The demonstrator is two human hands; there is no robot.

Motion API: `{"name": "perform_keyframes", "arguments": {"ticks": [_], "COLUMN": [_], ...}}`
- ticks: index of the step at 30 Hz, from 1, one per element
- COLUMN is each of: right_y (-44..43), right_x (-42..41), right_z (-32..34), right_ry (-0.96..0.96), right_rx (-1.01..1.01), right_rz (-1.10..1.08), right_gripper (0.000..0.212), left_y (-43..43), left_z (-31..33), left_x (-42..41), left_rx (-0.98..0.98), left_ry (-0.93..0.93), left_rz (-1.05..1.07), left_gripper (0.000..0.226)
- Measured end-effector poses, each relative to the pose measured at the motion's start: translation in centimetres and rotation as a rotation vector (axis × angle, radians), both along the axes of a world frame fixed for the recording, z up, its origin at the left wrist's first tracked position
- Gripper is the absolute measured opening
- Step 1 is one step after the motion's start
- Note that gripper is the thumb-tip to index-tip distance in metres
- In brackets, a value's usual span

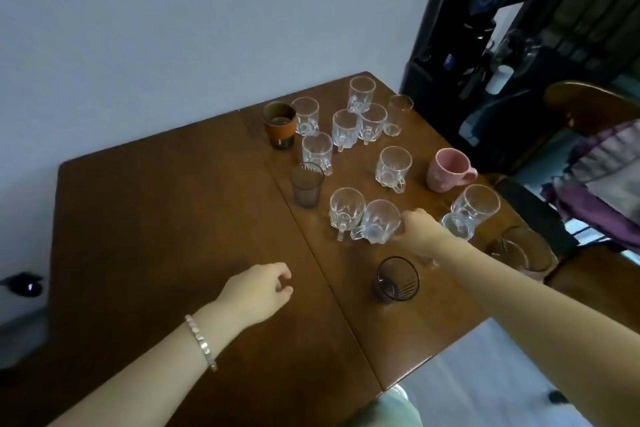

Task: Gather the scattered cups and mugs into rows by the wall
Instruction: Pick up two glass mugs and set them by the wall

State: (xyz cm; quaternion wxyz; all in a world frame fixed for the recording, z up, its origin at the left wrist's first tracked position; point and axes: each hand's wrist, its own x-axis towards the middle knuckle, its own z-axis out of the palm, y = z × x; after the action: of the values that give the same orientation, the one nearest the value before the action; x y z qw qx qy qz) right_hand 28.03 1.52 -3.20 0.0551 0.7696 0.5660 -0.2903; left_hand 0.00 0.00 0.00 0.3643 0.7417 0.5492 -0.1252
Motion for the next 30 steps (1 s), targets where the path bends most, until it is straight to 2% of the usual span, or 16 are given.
{"name": "perform_keyframes", "arguments": {"ticks": [4, 7, 9, 12, 15, 19, 21, 24, 30], "right_y": [2.4, 5.0, 5.8, 5.9, 5.4, 4.6, 4.4, 4.3, 5.5], "right_x": [0.3, 0.6, 1.1, 2.2, 3.8, 6.0, 7.0, 8.0, 5.8], "right_z": [-1.4, -3.0, -4.0, -5.0, -4.5, -2.8, -1.9, -0.7, 1.6], "right_ry": [0.111, 0.181, 0.211, 0.301, 0.339, 0.368, 0.388, 0.376, 0.382], "right_rx": [-0.032, -0.078, -0.105, -0.143, -0.125, -0.033, 0.017, 0.081, 0.089], "right_rz": [-0.248, -0.278, -0.269, -0.289, -0.273, -0.267, -0.252, -0.208, 0.038], "right_gripper": [0.094, 0.109, 0.108, 0.095, 0.093, 0.088, 0.088, 0.089, 0.091], "left_y": [0.3, 1.2, 2.0, 3.9, 6.6, 11.0, 12.2, 12.4, 9.0], "left_z": [-1.1, -1.8, -2.0, -2.3, -3.4, -6.1, -7.1, -7.9, -5.6], "left_x": [1.0, 2.8, 4.8, 8.2, 12.0, 16.6, 18.1, 18.3, 11.9], "left_rx": [-0.003, 0.022, 0.048, 0.116, 0.177, 0.075, 0.031, 0.074, 0.060], "left_ry": [0.015, 0.006, 0.002, -0.017, -0.062, 0.055, 0.128, 0.146, -0.081], "left_rz": [0.070, 0.130, 0.158, 0.199, 0.233, 0.157, 0.130, 0.128, 0.309], "left_gripper": [0.038, 0.041, 0.046, 0.056, 0.073, 0.099, 0.099, 0.086, 0.085]}}
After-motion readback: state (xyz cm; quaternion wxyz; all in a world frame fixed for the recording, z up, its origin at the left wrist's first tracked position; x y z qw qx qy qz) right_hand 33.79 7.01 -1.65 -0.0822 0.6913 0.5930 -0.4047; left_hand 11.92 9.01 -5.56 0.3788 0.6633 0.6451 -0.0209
